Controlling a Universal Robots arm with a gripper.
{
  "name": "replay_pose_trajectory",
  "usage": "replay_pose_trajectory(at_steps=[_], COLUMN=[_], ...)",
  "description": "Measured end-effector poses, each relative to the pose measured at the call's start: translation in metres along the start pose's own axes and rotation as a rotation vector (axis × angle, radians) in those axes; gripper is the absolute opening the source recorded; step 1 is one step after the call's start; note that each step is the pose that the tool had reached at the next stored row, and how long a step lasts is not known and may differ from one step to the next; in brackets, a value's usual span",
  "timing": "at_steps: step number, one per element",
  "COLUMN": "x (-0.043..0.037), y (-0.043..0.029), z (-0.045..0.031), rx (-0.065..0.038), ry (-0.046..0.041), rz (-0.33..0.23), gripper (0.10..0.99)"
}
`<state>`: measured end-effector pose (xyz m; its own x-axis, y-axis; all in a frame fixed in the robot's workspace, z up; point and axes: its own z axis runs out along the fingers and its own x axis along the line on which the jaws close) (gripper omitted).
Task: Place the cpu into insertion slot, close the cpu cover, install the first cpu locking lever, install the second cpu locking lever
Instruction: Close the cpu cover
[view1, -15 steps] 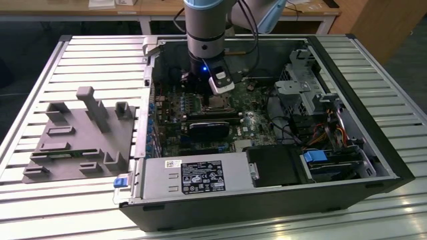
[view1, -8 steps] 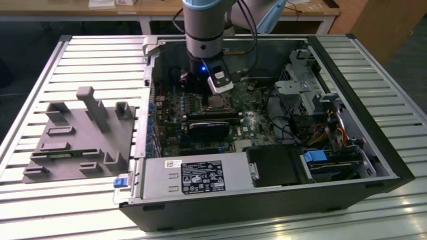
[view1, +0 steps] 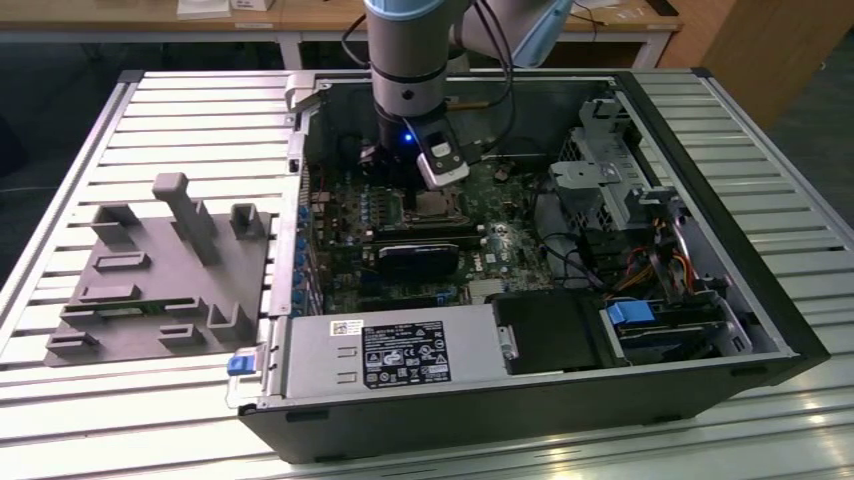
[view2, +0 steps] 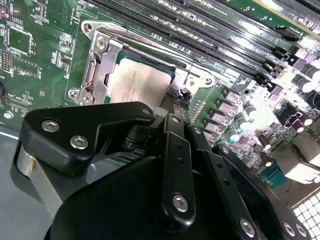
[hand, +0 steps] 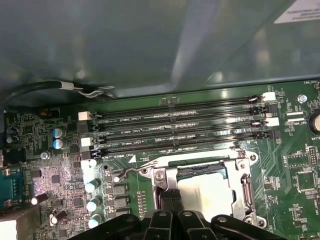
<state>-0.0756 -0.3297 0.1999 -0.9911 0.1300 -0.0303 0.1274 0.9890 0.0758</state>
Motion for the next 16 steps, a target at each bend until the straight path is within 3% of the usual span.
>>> replay_pose_trajectory(at_steps=[16], x=[-0.0042], y=[0.0007], z=[-0.0008], rx=[0.000], ry=[0.0018], rz=[-0.003], gripper=[0.102])
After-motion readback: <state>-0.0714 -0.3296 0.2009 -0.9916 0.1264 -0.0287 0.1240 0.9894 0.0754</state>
